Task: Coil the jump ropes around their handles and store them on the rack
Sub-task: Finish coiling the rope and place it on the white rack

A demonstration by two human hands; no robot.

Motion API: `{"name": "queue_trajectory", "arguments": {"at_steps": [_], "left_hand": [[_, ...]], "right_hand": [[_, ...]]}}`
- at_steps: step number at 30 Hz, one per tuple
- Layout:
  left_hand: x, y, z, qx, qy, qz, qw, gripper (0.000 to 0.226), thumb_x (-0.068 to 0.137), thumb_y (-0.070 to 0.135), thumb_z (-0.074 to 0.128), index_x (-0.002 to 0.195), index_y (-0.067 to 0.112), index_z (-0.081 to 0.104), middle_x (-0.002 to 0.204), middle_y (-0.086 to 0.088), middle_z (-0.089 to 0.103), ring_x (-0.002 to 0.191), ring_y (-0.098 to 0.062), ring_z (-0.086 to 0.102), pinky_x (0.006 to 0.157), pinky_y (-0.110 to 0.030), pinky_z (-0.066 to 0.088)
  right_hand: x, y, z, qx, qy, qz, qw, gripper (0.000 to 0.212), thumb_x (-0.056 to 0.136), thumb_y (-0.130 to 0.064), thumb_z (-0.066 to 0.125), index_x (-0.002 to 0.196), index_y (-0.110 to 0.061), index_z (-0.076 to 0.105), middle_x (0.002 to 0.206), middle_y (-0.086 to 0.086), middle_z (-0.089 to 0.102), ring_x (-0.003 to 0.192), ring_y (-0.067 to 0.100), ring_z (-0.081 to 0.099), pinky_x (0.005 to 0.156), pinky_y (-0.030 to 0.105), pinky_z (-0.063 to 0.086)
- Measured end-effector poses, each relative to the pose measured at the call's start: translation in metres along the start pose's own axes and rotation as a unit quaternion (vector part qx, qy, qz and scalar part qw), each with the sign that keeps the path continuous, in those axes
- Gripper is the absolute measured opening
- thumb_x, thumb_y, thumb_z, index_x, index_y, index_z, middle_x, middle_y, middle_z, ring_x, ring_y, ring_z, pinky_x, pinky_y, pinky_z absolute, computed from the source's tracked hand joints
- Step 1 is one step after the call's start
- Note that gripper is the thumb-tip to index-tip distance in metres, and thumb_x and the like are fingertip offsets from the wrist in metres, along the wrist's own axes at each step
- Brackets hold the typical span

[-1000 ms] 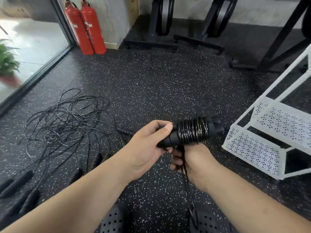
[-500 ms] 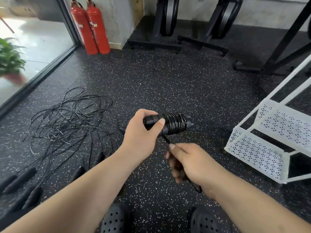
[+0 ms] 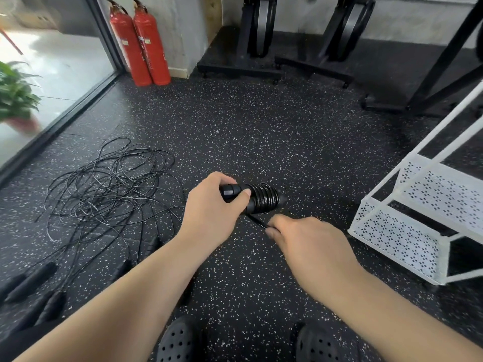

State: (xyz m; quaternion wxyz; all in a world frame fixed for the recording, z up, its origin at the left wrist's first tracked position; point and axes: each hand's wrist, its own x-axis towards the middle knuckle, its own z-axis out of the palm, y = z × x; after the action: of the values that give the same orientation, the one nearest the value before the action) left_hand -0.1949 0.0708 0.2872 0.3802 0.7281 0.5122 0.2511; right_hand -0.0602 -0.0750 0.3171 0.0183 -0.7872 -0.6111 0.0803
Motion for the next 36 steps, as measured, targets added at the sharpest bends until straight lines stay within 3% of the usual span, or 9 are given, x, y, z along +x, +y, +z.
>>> {"name": "queue_trajectory", "arguments": {"at_steps": [3, 7, 11, 14, 22, 28, 32, 36], "left_hand": [[-0.001, 0.0, 0.001, 0.017, -0.016, 0.004, 1.0, 0.017, 0.092, 0.045, 0.077, 0.1, 0.036, 0.064, 0.089, 0.018, 0.069, 0.083, -0.003, 0.064, 0.068, -0.026, 0.047], [-0.003, -0.002, 0.002, 0.057, -0.056, 0.028, 0.996, 0.02, 0.091, 0.043, 0.077, 0.102, 0.038, 0.061, 0.096, 0.014, 0.066, 0.085, -0.009, 0.063, 0.074, -0.031, 0.05], [-0.005, -0.003, 0.0, 0.081, -0.102, 0.07, 0.989, 0.028, 0.085, 0.042, 0.084, 0.103, 0.039, 0.063, 0.1, 0.016, 0.066, 0.091, -0.002, 0.061, 0.078, -0.023, 0.047], [-0.007, 0.0, 0.001, 0.089, -0.142, 0.089, 0.982, 0.037, 0.082, 0.039, 0.089, 0.105, 0.041, 0.06, 0.099, 0.019, 0.066, 0.09, 0.001, 0.062, 0.074, -0.015, 0.045], [-0.008, 0.004, -0.008, 0.109, -0.249, 0.136, 0.953, 0.033, 0.084, 0.042, 0.089, 0.104, 0.043, 0.063, 0.097, 0.022, 0.067, 0.09, 0.005, 0.06, 0.072, -0.015, 0.041], [-0.008, 0.015, -0.019, 0.082, -0.357, 0.173, 0.914, 0.033, 0.091, 0.035, 0.084, 0.118, 0.046, 0.068, 0.109, 0.025, 0.07, 0.103, 0.002, 0.065, 0.092, -0.021, 0.051], [-0.005, 0.014, -0.029, 0.012, -0.361, 0.174, 0.916, 0.043, 0.092, 0.024, 0.085, 0.126, 0.044, 0.068, 0.119, 0.019, 0.073, 0.112, -0.006, 0.07, 0.104, -0.031, 0.054], [-0.003, 0.01, -0.034, -0.044, -0.302, 0.164, 0.938, 0.062, 0.089, 0.016, 0.088, 0.136, 0.048, 0.061, 0.128, 0.015, 0.069, 0.119, -0.006, 0.069, 0.108, -0.029, 0.053]], "right_hand": [[0.0, 0.002, 0.002, 0.001, -0.002, -0.005, 1.0, 0.032, 0.114, -0.049, 0.028, 0.114, -0.033, 0.056, 0.072, -0.009, 0.056, 0.065, 0.016, 0.058, 0.052, 0.034, 0.034], [-0.006, 0.005, 0.006, 0.01, -0.02, -0.034, 0.999, 0.025, 0.11, -0.052, 0.041, 0.122, -0.035, 0.056, 0.084, -0.01, 0.063, 0.076, 0.019, 0.065, 0.061, 0.037, 0.047], [-0.003, 0.013, 0.003, -0.022, -0.022, -0.06, 0.998, 0.028, 0.111, -0.053, 0.039, 0.124, -0.039, 0.059, 0.102, -0.01, 0.07, 0.087, 0.019, 0.069, 0.072, 0.038, 0.057], [0.005, 0.026, 0.001, -0.029, -0.024, -0.061, 0.997, 0.033, 0.109, -0.058, 0.041, 0.116, -0.039, 0.066, 0.096, -0.014, 0.067, 0.086, 0.014, 0.067, 0.072, 0.037, 0.057], [0.017, 0.052, -0.009, 0.04, -0.067, -0.043, 0.996, 0.035, 0.099, -0.069, 0.051, 0.102, -0.041, 0.071, 0.09, -0.019, 0.062, 0.085, 0.002, 0.058, 0.078, 0.039, 0.056], [0.02, 0.06, -0.016, 0.182, -0.062, -0.019, 0.981, 0.03, 0.079, -0.069, 0.079, 0.089, -0.042, 0.075, 0.088, -0.025, 0.071, 0.087, -0.003, 0.064, 0.084, 0.037, 0.057], [0.022, 0.057, -0.02, 0.295, -0.071, -0.002, 0.953, 0.024, 0.075, -0.059, 0.089, 0.086, -0.041, 0.076, 0.091, -0.022, 0.077, 0.086, -0.002, 0.07, 0.086, 0.037, 0.058], [0.021, 0.048, -0.019, 0.336, -0.024, 0.004, 0.941, 0.022, 0.076, -0.049, 0.092, 0.081, -0.036, 0.075, 0.077, -0.018, 0.074, 0.069, 0.0, 0.065, 0.072, 0.031, 0.054]]}}
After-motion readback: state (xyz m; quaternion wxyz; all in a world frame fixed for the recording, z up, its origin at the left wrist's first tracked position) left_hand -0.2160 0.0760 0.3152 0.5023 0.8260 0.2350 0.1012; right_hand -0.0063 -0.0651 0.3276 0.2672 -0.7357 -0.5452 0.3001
